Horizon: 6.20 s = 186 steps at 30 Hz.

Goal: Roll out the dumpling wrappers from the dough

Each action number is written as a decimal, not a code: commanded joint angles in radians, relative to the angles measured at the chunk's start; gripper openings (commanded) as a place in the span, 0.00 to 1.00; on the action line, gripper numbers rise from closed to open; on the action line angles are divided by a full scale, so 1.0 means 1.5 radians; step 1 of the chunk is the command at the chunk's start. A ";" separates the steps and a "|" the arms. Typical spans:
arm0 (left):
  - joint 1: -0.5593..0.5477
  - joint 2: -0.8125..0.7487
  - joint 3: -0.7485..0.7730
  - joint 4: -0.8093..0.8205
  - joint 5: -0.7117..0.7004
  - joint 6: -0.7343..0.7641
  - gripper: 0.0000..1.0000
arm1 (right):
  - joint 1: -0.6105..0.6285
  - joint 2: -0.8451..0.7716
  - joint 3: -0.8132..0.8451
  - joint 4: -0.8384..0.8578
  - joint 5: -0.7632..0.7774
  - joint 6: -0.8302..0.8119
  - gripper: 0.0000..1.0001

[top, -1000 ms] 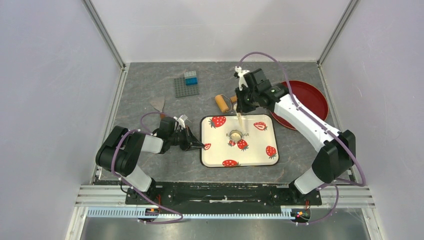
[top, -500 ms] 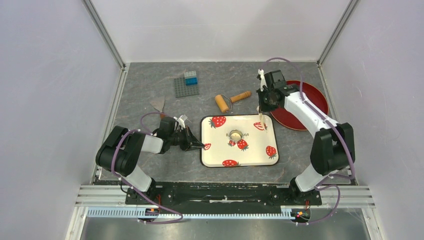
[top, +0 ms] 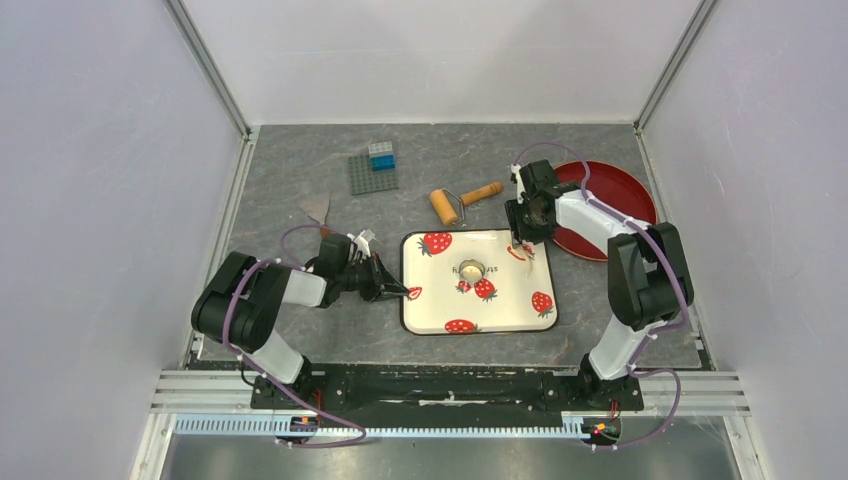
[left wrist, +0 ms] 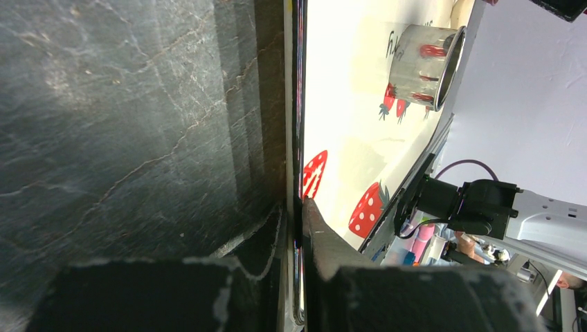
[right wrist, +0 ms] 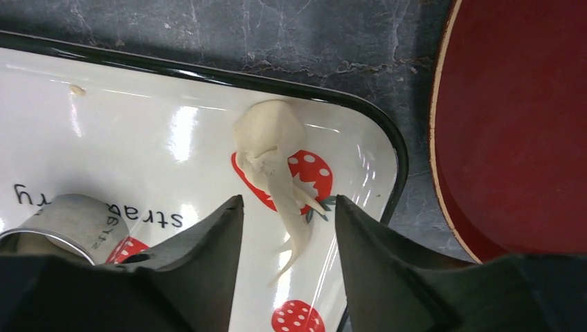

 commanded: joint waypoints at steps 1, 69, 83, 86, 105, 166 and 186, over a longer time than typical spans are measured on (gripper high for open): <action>-0.004 0.026 -0.023 -0.045 -0.083 0.018 0.02 | -0.003 -0.024 -0.004 0.010 0.028 -0.005 0.58; -0.004 0.029 -0.023 -0.041 -0.080 0.018 0.02 | 0.180 -0.080 0.036 -0.029 -0.053 0.078 0.00; -0.004 0.027 -0.026 -0.037 -0.078 0.017 0.02 | 0.069 -0.021 0.162 -0.049 -0.115 0.042 0.00; -0.004 0.027 -0.026 -0.037 -0.079 0.017 0.02 | 0.034 0.022 0.231 -0.071 -0.116 0.026 0.00; -0.003 0.025 -0.028 -0.033 -0.079 0.016 0.02 | -0.067 0.229 0.367 -0.121 -0.070 -0.004 0.15; 0.157 0.019 0.557 -0.790 -0.445 0.214 0.69 | -0.067 -0.461 -0.339 -0.067 -0.155 0.018 0.98; 0.187 0.249 0.647 -0.791 -0.466 0.286 0.02 | -0.067 -0.415 -0.295 -0.055 -0.148 0.016 0.98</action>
